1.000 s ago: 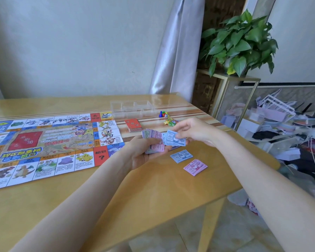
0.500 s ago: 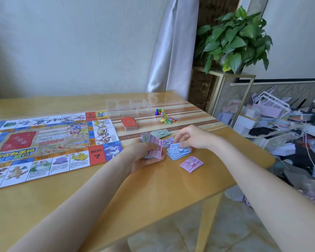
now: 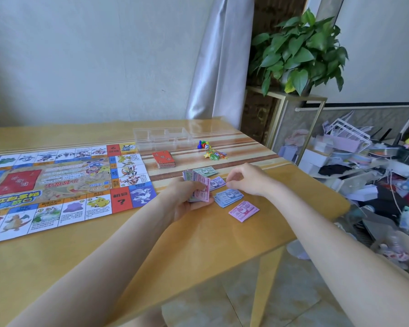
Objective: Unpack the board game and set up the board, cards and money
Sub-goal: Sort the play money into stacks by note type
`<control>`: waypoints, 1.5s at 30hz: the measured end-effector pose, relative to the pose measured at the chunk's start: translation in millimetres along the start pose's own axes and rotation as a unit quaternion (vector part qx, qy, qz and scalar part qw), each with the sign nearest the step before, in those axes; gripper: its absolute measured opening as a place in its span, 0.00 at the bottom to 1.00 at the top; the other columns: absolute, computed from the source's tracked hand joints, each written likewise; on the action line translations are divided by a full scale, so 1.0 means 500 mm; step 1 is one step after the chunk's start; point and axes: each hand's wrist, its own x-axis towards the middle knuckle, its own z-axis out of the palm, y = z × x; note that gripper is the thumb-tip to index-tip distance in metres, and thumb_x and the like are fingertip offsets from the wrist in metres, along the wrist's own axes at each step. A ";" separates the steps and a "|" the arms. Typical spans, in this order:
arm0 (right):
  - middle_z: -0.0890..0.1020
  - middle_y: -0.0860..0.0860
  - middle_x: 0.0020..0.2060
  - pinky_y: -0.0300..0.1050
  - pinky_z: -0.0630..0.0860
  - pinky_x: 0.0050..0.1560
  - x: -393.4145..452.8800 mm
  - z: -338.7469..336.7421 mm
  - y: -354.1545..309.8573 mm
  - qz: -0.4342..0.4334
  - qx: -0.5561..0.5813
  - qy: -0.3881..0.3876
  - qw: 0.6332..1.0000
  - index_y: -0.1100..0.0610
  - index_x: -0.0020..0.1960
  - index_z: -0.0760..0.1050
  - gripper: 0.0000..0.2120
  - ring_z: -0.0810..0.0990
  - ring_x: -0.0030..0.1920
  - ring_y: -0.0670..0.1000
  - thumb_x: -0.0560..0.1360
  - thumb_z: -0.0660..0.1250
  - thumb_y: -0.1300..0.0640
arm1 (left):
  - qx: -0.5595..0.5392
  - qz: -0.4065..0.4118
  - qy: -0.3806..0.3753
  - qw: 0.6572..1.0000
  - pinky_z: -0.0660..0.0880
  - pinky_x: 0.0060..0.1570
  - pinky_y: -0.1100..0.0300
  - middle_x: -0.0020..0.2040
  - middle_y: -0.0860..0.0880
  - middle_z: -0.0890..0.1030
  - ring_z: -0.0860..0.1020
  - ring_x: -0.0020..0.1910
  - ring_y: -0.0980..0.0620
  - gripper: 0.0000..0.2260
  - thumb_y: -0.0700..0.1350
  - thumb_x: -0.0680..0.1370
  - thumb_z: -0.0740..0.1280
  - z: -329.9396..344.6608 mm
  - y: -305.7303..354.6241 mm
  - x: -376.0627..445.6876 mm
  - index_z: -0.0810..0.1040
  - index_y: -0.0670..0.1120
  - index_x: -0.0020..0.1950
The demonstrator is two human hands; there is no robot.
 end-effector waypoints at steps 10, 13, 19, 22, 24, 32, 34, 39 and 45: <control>0.74 0.53 0.58 0.45 0.69 0.48 -0.008 0.021 -0.050 0.000 -0.108 -0.075 0.991 0.57 0.59 0.74 0.23 0.71 0.53 0.51 0.70 0.71 0.46 | 0.029 0.013 0.013 0.999 0.79 0.33 0.54 0.44 0.40 0.77 0.79 0.40 0.45 0.06 0.30 0.76 0.61 0.005 0.002 -0.003 0.71 0.40 0.47; 0.71 0.53 0.61 0.42 0.67 0.50 -0.016 0.021 -0.046 -0.006 -0.116 -0.082 0.990 0.56 0.62 0.72 0.23 0.70 0.59 0.52 0.71 0.72 0.49 | 0.050 0.021 0.017 0.998 0.79 0.34 0.55 0.43 0.40 0.77 0.79 0.39 0.45 0.06 0.30 0.77 0.61 0.008 0.002 -0.001 0.71 0.41 0.46; 0.71 0.52 0.61 0.42 0.66 0.49 -0.019 0.021 -0.043 -0.016 -0.119 -0.081 0.989 0.56 0.62 0.72 0.22 0.70 0.59 0.51 0.71 0.71 0.50 | 0.064 0.022 0.023 0.997 0.80 0.34 0.55 0.46 0.39 0.78 0.79 0.41 0.45 0.08 0.31 0.77 0.62 0.000 0.007 0.004 0.70 0.39 0.54; 0.73 0.52 0.61 0.43 0.69 0.50 -0.020 0.003 -0.040 -0.022 -0.091 -0.085 0.992 0.54 0.61 0.74 0.21 0.71 0.57 0.51 0.71 0.71 0.47 | 0.075 0.015 0.014 0.997 0.80 0.34 0.54 0.46 0.39 0.78 0.79 0.42 0.45 0.07 0.31 0.77 0.61 -0.002 0.008 0.005 0.70 0.39 0.53; 0.73 0.51 0.61 0.43 0.70 0.52 -0.019 -0.018 -0.036 -0.030 -0.073 -0.095 0.992 0.52 0.61 0.74 0.20 0.73 0.58 0.51 0.71 0.71 0.48 | 0.080 0.009 0.010 0.997 0.80 0.34 0.53 0.49 0.37 0.78 0.79 0.43 0.44 0.08 0.31 0.77 0.61 -0.002 0.013 0.008 0.70 0.38 0.54; 0.72 0.50 0.58 0.42 0.68 0.48 -0.012 -0.010 -0.029 -0.027 -0.128 -0.132 0.982 0.52 0.59 0.74 0.19 0.71 0.53 0.49 0.71 0.72 0.50 | 0.106 -0.002 0.006 0.994 0.80 0.34 0.52 0.51 0.36 0.78 0.80 0.43 0.43 0.05 0.30 0.77 0.62 0.002 0.022 0.016 0.71 0.39 0.47; 0.72 0.50 0.59 0.40 0.71 0.43 -0.013 -0.013 -0.030 -0.021 -0.110 -0.137 0.984 0.52 0.61 0.72 0.22 0.72 0.51 0.49 0.70 0.73 0.50 | 0.106 -0.004 0.005 0.994 0.80 0.35 0.52 0.51 0.37 0.78 0.80 0.44 0.43 0.05 0.30 0.77 0.62 0.000 0.022 0.017 0.71 0.40 0.46; 0.71 0.52 0.60 0.37 0.71 0.37 -0.012 -0.017 -0.031 -0.027 -0.132 -0.155 0.979 0.50 0.66 0.70 0.24 0.73 0.45 0.49 0.72 0.72 0.53 | 0.120 -0.010 -0.006 0.993 0.80 0.34 0.53 0.55 0.35 0.78 0.80 0.43 0.44 0.05 0.30 0.77 0.61 0.002 0.025 0.019 0.71 0.39 0.46; 0.72 0.52 0.63 0.41 0.72 0.45 -0.009 -0.006 -0.025 -0.023 -0.145 -0.120 0.982 0.54 0.62 0.73 0.21 0.73 0.57 0.52 0.71 0.73 0.52 | 0.112 -0.016 -0.016 0.993 0.81 0.35 0.53 0.57 0.35 0.78 0.80 0.49 0.42 0.06 0.29 0.76 0.61 0.009 0.018 0.021 0.71 0.39 0.48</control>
